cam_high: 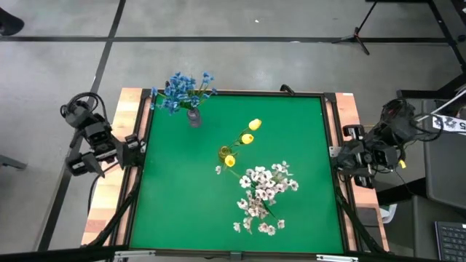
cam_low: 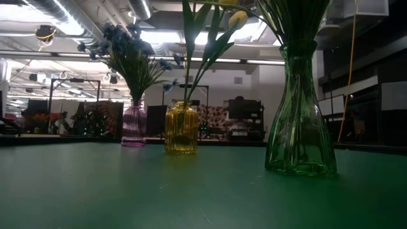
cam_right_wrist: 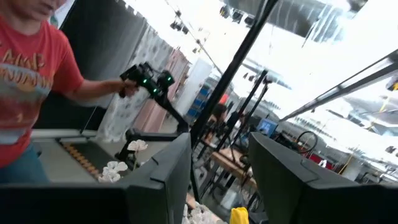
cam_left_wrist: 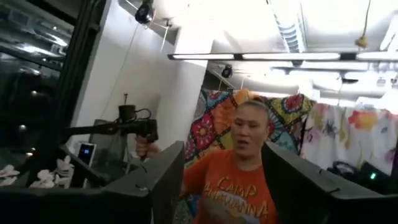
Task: Sort flowers into vase by color
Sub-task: Return to Home Position
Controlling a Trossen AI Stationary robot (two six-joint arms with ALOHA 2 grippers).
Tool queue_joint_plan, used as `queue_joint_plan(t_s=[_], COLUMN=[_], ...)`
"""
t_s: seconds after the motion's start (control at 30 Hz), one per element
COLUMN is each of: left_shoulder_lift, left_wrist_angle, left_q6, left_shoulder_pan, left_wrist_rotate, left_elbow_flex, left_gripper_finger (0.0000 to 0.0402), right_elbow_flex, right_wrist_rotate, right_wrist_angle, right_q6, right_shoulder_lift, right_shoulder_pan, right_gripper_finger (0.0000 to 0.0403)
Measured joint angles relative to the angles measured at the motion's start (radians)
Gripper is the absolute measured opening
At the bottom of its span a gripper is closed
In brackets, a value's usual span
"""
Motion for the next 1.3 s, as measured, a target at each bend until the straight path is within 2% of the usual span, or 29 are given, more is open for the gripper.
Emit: queue_joint_plan(t_s=[0.2,0.27,0.33,0.4,0.57,0.73,0.8,1.03,1.13,1.3], left_shoulder_lift=[-0.004,-0.014,-0.035,-0.078,-0.193,-0.316,-0.321,-0.319,-0.321,-0.321], left_wrist_angle=[0.027,0.085,0.167,0.181,0.023,-0.109,-0.141,-0.129,-0.095,0.049], left_q6=[0.044,0.03,0.079,0.116,0.083,0.14,0.173,0.21,0.211,0.188], left_shoulder_pan=[0.0,0.0,0.0,0.0,0.0,0.0,0.0,0.001,0.001,0.001], left_wrist_rotate=[0.084,0.162,0.262,0.296,0.142,-0.017,-0.06,-0.07,-0.069,-0.042], left_elbow_flex=[0.0,0.0,0.0,0.0,-0.017,-0.059,-0.076,-0.125,-0.182,-0.315], left_gripper_finger=[0.021,0.021,0.021,0.021,0.021,0.021,0.021,0.021,0.021,0.021], right_elbow_flex=[-0.127,-0.155,-0.174,-0.189,-0.217,-0.22,-0.22,-0.235,-0.294,-0.442], right_wrist_rotate=[0.0,0.0,0.0,0.0,0.001,0.027,0.026,0.038,0.08,0.105], right_wrist_angle=[0.062,0.059,0.065,0.063,0.061,0.061,0.06,0.071,0.087,0.25], right_q6=[-0.003,-0.003,-0.003,-0.005,-0.009,-0.01,-0.01,-0.011,-0.011,-0.021], right_shoulder_lift=[-0.143,-0.18,-0.21,-0.236,-0.256,-0.254,-0.254,-0.258,-0.258,-0.273], right_shoulder_pan=[0.0,0.0,0.0,0.0,0.0,0.0,0.0,0.0,0.0,0.0], right_gripper_finger=[0.0161,0.0161,0.0161,0.0161,0.0161,0.0161,0.0161,0.0161,0.0161,0.0161])
